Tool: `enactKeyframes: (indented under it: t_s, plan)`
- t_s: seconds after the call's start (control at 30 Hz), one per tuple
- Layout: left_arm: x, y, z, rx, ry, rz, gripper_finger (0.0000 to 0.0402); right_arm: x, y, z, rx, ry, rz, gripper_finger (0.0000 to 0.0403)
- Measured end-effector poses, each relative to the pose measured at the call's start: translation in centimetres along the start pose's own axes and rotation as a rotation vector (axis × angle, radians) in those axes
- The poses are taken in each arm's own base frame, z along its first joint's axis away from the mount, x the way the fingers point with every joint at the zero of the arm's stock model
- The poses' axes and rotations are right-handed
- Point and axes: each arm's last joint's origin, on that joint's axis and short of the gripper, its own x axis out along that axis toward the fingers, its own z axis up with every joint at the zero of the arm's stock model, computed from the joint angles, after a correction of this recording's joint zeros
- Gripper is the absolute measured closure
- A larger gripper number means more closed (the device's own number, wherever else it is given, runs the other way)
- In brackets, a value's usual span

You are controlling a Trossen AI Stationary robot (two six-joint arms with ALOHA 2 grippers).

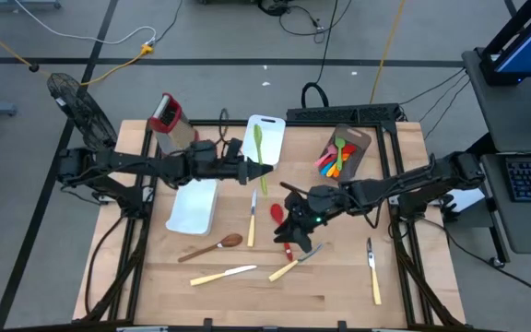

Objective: Pick & Place Kitchen Items
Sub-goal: Put the light green serving spoon into the top white bin

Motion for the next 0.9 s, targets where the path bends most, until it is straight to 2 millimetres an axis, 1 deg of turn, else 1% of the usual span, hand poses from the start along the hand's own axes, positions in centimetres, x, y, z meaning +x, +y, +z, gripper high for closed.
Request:
enactKeyframes:
  t_s: [0.17, 0.27, 0.43, 0.53, 0.63, 0.77, 0.9]
  plan:
    - [0.7, -1.4, 1.3, 0.062, 0.106, 0.207, 0.0368, -0.1, 0.1, 0.0, -0.118, -0.003, 0.002, 0.025]
    - [0.6, -2.5, 2.7, 0.101, 0.138, 0.339, 0.0368, -0.7, 0.5, 0.2, -0.209, -0.026, 0.012, 0.025]
    - [-0.4, -3.7, 5.6, 0.099, 0.155, 0.529, 0.0368, -3.1, 1.7, 1.2, -0.365, -0.125, 0.005, 0.025]
    - [-1.1, -3.8, 7.0, 0.066, 0.135, 0.613, 0.0368, -5.1, 2.5, 1.7, -0.453, -0.189, 0.002, 0.025]
    - [-1.4, -3.7, 7.8, 0.048, 0.112, 0.643, 0.0368, -7.0, 3.3, 2.0, -0.525, -0.23, 0.011, 0.025]
    - [-1.3, -3.4, 7.9, 0.031, 0.112, 0.649, 0.0368, -9.1, 3.9, 2.1, -0.572, -0.259, 0.016, 0.025]
    - [-0.6, -2.2, 8.0, -0.009, 0.131, 0.668, 0.0368, -10.7, 4.3, 1.9, -0.605, -0.264, 0.011, 0.025]
